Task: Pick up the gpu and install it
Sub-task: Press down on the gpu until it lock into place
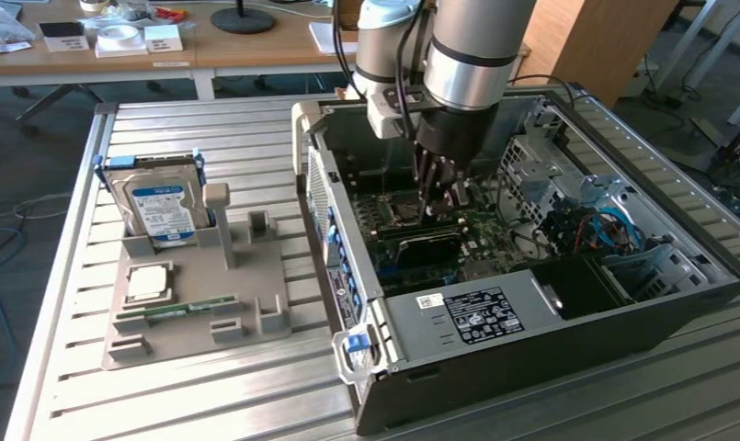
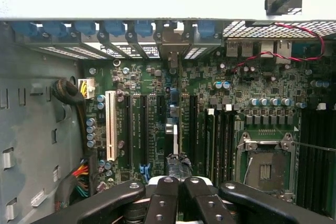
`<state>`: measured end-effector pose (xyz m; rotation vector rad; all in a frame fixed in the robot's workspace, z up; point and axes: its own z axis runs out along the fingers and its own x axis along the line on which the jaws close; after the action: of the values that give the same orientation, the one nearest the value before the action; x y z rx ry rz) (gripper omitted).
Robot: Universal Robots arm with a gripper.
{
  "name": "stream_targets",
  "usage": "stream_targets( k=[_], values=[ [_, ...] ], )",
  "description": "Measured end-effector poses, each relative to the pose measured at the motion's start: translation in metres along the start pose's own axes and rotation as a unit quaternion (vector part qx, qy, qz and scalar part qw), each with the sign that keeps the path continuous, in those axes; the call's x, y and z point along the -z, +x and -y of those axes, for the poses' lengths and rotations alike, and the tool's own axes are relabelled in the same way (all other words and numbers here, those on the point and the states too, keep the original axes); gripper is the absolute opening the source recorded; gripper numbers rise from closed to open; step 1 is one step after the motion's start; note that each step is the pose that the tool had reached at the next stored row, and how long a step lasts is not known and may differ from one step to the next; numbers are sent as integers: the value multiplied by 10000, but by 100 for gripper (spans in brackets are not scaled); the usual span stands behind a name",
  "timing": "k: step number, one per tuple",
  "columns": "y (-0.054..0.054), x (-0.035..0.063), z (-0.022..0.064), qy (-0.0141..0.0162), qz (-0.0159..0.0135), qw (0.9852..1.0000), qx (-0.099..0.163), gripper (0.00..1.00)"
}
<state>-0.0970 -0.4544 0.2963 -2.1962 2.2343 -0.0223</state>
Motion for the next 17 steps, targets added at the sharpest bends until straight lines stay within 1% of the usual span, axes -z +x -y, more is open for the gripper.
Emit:
stream_targets(
  k=[7, 12, 17],
  values=[
    [-2, 0, 0, 0, 0, 10000, 0, 11],
    [-2, -35, -1, 0, 0, 10000, 0, 11],
    [-2, -36, -1, 0, -1, 10000, 0, 11]
  ],
)
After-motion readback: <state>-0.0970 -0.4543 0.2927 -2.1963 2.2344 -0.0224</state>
